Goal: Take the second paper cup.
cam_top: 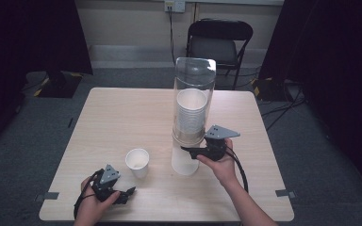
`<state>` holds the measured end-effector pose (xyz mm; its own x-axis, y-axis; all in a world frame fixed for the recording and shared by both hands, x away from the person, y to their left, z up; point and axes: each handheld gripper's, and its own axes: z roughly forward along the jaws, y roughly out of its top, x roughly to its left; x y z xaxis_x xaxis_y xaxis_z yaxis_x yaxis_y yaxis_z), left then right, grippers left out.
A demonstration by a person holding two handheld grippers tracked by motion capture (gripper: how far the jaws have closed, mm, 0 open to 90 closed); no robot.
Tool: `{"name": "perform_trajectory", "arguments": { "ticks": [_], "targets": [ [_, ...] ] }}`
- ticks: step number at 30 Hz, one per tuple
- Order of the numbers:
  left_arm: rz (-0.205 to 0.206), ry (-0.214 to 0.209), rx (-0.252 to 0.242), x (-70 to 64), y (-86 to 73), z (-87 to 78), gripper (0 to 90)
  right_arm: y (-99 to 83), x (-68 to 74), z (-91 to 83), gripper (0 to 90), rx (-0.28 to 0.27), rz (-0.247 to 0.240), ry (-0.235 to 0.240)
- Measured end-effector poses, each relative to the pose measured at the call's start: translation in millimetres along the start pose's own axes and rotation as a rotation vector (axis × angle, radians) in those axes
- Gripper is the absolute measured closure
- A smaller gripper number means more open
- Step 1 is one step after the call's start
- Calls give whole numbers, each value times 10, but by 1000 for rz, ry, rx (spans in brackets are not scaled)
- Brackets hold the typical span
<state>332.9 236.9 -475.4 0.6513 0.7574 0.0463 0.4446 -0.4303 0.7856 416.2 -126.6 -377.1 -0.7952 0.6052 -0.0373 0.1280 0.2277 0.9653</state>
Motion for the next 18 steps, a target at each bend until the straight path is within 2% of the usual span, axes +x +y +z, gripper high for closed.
{"name": "perform_trajectory", "arguments": {
  "ticks": [2, 4, 7, 18],
  "targets": [
    [1, 0, 1, 0, 0, 0, 97, -5, 7, 4, 334, -4, -16, -3],
    [8, 3, 2, 4, 1, -2, 97, -27, 3, 5, 338, -15, -6, 2],
    [4, 4, 1, 1, 0, -2, 97, -59, 23, -2, 341, -27, -24, -4],
    [0, 2, 0, -3, -2, -1, 97, -129, 37, 2, 344, -39, -34, -9]
  ]
}}
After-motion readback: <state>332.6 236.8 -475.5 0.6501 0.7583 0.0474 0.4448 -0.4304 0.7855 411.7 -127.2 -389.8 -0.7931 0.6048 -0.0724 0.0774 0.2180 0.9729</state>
